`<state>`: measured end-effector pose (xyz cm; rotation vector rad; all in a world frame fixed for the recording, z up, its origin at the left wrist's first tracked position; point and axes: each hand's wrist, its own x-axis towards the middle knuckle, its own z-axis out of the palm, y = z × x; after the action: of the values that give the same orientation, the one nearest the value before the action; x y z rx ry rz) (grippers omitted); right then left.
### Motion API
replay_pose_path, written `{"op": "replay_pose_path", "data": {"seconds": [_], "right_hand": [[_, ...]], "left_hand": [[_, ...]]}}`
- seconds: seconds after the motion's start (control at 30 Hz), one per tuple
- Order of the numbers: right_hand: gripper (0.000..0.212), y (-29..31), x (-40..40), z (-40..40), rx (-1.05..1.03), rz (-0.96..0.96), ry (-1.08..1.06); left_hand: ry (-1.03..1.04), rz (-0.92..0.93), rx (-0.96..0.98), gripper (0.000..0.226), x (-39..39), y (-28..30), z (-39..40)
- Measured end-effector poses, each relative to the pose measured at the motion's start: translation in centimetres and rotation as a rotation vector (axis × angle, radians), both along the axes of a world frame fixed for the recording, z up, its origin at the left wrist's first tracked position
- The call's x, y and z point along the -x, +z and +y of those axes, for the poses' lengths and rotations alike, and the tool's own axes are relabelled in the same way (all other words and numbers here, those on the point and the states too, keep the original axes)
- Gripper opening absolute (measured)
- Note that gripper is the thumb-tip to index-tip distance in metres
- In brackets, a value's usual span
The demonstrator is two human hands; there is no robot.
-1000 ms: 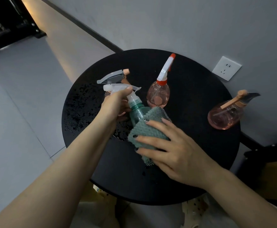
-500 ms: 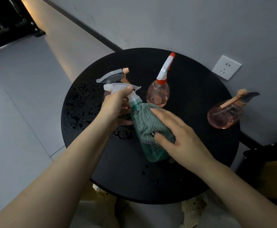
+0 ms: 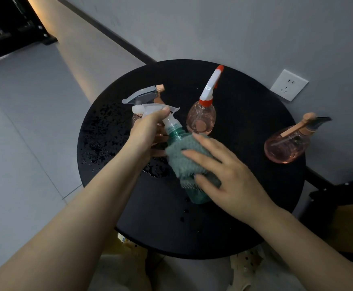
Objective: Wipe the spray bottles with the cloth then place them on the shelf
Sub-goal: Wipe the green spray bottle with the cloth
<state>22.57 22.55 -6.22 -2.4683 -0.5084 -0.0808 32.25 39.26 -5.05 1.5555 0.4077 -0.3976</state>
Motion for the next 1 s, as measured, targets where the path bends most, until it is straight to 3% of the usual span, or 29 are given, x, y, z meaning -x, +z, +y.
{"op": "replay_pose_path", "data": {"seconds": [0.2,0.6,0.7,0.9,1.0], "right_hand": [[0.049,0.2,-0.6,0.3,-0.324,0.285,-0.202],[0.043,0.1,-0.8,0.0,-0.348,0.291,-0.235],[0.045,0.1,-0.2,0.1,-0.243,0.187,-0.15],[0.04,-0.4,0.8,0.0,0.238,-0.176,0.188],[0.035,-0.7,1.0,-0.5,0.367,-0.316,0.347]], "left_hand": [[-0.037,-0.007,-0.034,0.027,0.2,-0.1,-0.2],[-0.033,-0.01,-0.076,0.026,0.4,0.3,-0.3],[-0.036,0.003,-0.069,0.027,0.4,0.4,-0.2],[0.027,0.005,-0.069,0.026,0.0,0.4,0.4],[0.027,-0.007,-0.084,0.025,-0.1,0.4,0.5]]}}
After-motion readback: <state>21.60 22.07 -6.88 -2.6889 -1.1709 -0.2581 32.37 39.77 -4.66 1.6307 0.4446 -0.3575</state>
